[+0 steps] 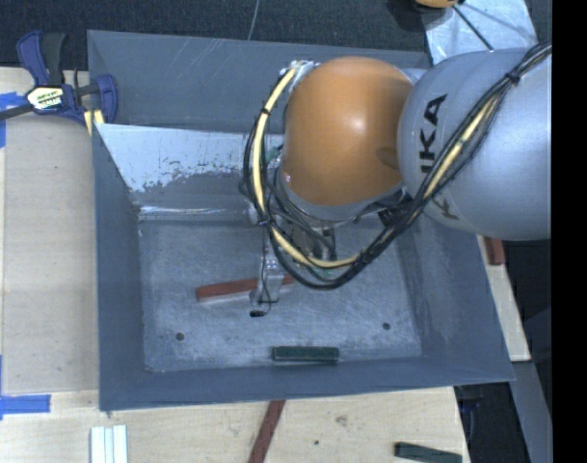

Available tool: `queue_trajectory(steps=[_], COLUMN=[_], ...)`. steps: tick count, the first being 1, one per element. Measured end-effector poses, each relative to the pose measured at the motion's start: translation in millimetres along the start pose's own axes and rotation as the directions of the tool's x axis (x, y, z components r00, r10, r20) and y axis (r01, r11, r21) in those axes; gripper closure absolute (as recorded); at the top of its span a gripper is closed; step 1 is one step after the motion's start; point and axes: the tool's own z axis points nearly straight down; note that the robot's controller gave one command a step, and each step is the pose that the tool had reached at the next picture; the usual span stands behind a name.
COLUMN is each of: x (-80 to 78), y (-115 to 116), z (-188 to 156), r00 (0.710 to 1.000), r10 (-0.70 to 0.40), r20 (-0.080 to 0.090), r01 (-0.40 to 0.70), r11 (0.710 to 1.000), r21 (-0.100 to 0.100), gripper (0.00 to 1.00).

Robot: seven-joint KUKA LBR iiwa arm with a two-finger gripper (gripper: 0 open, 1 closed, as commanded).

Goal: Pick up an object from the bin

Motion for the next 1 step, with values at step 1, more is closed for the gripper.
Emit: queue_trajectory(steps=[1], x=[-9.2], y=[0.5], z=[38.5], r00=[0.998], r10=[-0.056], r20=[0.007], r01=[0.056], r11=[0.998], r21=[-0.001], gripper=[0.0])
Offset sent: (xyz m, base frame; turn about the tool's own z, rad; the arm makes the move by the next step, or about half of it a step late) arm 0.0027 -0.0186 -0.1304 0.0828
